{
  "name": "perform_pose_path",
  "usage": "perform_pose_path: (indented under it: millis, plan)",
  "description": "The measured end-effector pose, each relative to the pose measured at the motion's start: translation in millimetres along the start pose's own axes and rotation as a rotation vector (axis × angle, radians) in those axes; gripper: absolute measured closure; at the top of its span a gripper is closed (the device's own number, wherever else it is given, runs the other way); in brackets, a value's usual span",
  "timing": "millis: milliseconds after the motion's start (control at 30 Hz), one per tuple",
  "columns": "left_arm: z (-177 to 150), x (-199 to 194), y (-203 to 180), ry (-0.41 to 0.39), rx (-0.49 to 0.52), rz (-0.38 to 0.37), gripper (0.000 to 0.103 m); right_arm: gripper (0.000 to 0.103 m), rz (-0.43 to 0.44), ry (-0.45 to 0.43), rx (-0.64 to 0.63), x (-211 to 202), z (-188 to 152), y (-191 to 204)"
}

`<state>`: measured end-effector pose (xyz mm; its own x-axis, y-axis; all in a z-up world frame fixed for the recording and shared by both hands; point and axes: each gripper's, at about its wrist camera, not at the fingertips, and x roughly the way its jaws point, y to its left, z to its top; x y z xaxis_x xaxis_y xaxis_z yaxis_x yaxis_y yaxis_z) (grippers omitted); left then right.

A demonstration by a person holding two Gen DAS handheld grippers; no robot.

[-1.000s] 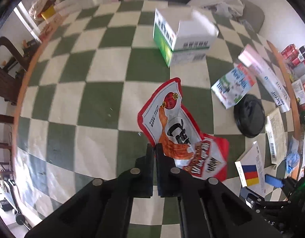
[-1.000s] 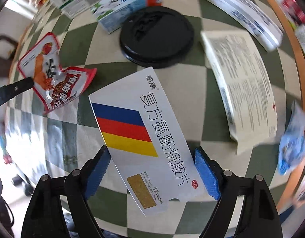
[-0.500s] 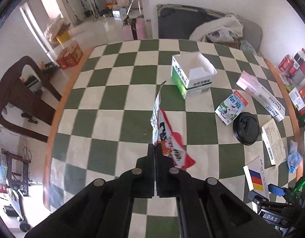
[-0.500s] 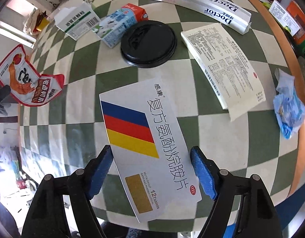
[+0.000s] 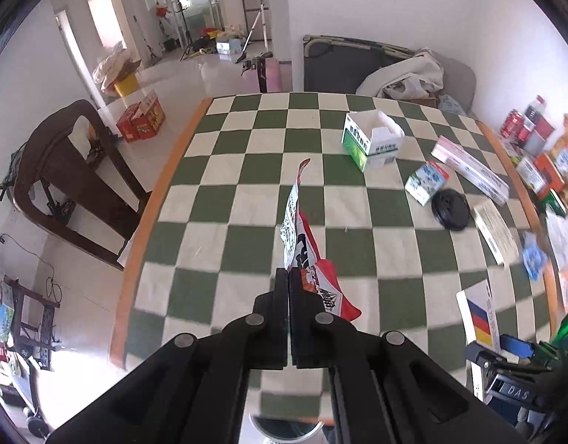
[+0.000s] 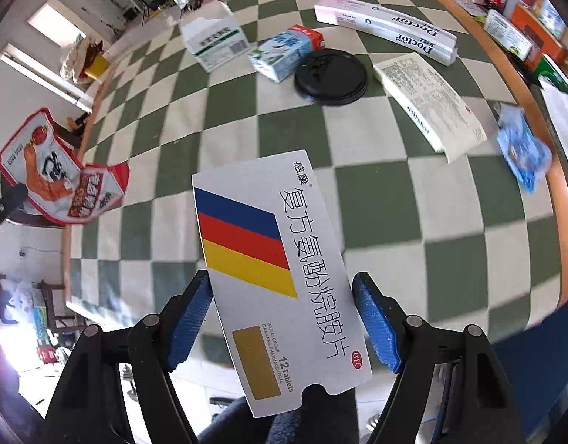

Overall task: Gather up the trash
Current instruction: 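Carry the medicine box and red wrapper to the bin and release both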

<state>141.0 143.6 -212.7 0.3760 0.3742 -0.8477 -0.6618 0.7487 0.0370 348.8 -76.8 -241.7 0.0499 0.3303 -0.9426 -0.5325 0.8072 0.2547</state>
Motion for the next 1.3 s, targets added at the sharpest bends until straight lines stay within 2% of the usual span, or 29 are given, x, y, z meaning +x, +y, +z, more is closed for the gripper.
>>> perform_pose_path:
  millis: [133,300,467,600,767,867,1167,1300]
  plan:
    - [-40.7,-22.7,22.0,-0.006,0.028,-0.032,0.103,0.025,0.007,-0.045,0.029,-17.1,-43.0,21.9]
    - [-100.9,-45.8,54.9,0.034,0.046,-0.067,0.103,0.025,0.022,-0.087,0.095,-34.2,-120.8,48.5]
    - [-157.3,-46.1,74.8,0.127,0.057,-0.106,0.103,0.025,0.042,-0.052,0.159,-32.1,-189.1,62.1]
    - [-200.4,-29.1,83.9,0.224,0.03,-0.134,0.103,0.025,0.043,0.021,0.18,-11.0,-244.0,70.8]
    - [-251.7,28.7,85.1,0.366,-0.015,-0.177,0.103,0.025,0.04,0.135,0.179,42.8,-292.5,71.9]
    - [-282.6,83.0,83.7,0.454,-0.044,-0.188,0.103,0.025,0.041,0.187,0.183,83.4,-311.1,67.1]
    - [-375.5,259.7,72.2,0.659,-0.107,-0.217,0.103,0.025,0.061,0.295,0.256,260.8,-342.8,27.9]
    - [-406.2,310.5,62.7,0.729,-0.096,-0.205,0.099,0.025,0.097,0.348,0.291,346.0,-353.0,11.1]
